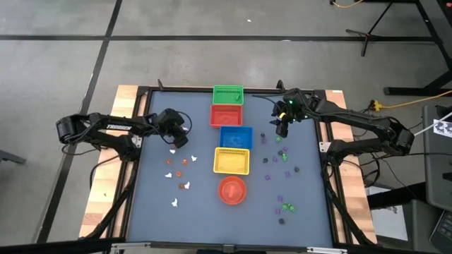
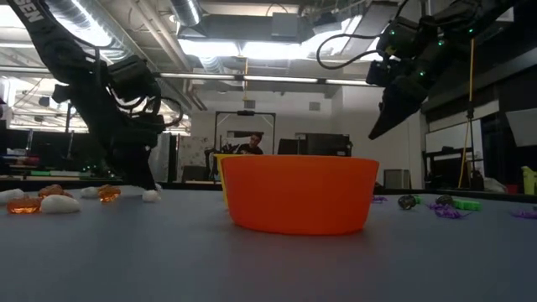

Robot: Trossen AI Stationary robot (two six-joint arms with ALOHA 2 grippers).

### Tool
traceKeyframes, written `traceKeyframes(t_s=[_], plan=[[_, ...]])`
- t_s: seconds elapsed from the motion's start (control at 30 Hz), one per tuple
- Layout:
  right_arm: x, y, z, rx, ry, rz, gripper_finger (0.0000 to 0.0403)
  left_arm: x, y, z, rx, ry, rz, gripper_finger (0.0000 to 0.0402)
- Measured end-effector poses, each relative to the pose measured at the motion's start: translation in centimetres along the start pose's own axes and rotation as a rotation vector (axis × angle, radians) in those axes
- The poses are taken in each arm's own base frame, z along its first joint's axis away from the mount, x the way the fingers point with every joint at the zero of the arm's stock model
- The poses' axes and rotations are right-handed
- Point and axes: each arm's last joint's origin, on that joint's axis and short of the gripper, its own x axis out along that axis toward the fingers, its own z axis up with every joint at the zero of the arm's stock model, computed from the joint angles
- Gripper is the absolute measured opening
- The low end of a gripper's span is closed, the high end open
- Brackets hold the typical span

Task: Sort Halloween decoration
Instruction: Put the white ghost toy into the red bin

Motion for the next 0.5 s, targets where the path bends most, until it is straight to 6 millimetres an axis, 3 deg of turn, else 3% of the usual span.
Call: traceKeyframes(t_s=[0.5], plan=[[0.00, 0.00, 0.00, 0.000, 0.000, 0.000, 0.0166, -0.02, -0.08, 0.15, -0.002, -0.013, -0.017, 0.0068]])
